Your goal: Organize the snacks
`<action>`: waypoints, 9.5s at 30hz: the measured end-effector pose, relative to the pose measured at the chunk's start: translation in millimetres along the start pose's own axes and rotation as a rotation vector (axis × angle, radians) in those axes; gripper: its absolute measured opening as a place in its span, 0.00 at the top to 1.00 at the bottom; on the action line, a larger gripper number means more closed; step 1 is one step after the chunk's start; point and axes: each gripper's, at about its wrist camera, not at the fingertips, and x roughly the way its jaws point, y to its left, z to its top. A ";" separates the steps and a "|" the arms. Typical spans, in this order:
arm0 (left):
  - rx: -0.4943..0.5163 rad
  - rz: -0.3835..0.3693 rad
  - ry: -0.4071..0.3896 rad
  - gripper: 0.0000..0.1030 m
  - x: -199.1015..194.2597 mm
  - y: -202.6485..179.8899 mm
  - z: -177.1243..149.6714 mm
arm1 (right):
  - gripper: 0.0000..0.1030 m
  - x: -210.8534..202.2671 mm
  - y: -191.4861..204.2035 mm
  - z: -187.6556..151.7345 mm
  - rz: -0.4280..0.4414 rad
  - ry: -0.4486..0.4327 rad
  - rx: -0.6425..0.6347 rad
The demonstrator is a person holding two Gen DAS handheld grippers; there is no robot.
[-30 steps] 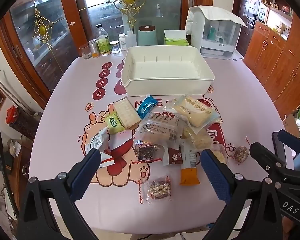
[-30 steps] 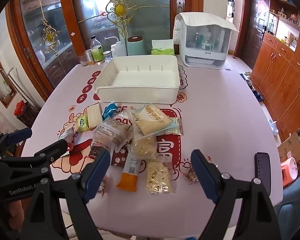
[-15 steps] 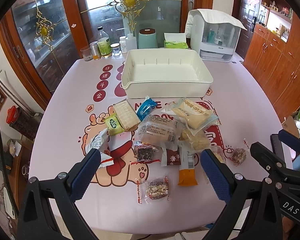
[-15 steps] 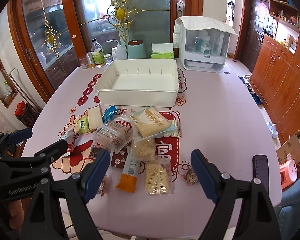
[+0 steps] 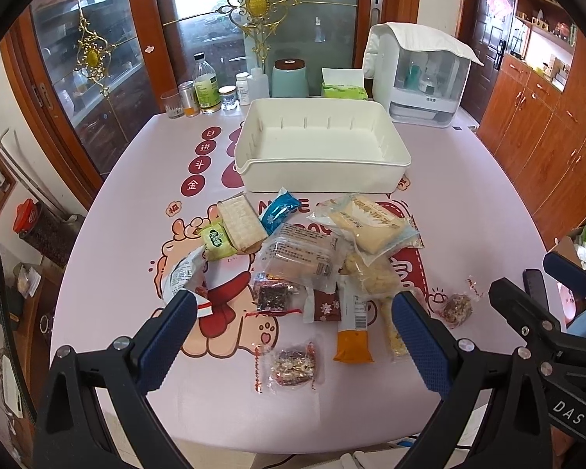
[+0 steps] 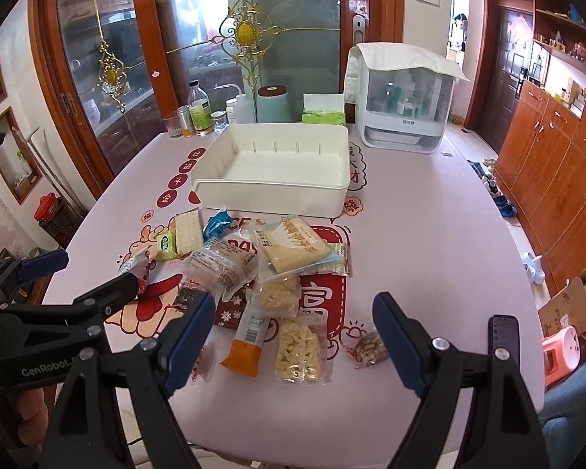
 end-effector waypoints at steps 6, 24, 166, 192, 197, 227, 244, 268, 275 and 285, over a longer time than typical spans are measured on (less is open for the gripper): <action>-0.016 -0.012 0.002 0.03 -0.5 -9.4 -4.6 | 0.19 -3.8 -8.9 -2.3 -0.002 -0.009 -0.017; -0.061 0.111 0.032 0.03 10.0 65.5 13.8 | 0.19 18.9 -26.9 -0.9 0.016 0.055 0.078; 0.099 -0.112 0.004 0.20 276.8 29.4 240.8 | 0.59 304.6 -1.8 205.6 -0.059 0.278 0.029; 0.119 -0.068 -0.100 0.20 81.7 14.1 119.4 | 0.59 99.9 11.5 98.1 0.057 0.064 0.028; 0.060 -0.083 -0.148 0.20 51.1 18.8 87.4 | 0.59 73.1 5.9 71.1 0.073 0.046 0.013; -0.133 -0.012 0.192 0.15 144.1 34.2 -61.8 | 0.59 108.5 -32.4 -61.0 0.104 0.244 0.030; -0.204 -0.087 0.334 0.16 216.2 18.1 -93.1 | 0.55 171.9 -31.1 -81.5 0.121 0.388 0.052; -0.179 -0.066 0.338 0.43 211.1 30.7 -110.0 | 0.42 201.8 3.0 -97.4 0.024 0.403 -0.114; -0.096 -0.044 0.266 0.47 182.7 20.9 -99.9 | 0.42 182.2 15.3 -100.0 0.025 0.379 -0.155; -0.008 -0.035 0.093 0.47 136.8 8.8 -46.8 | 0.42 152.5 22.9 -76.2 0.034 0.295 -0.192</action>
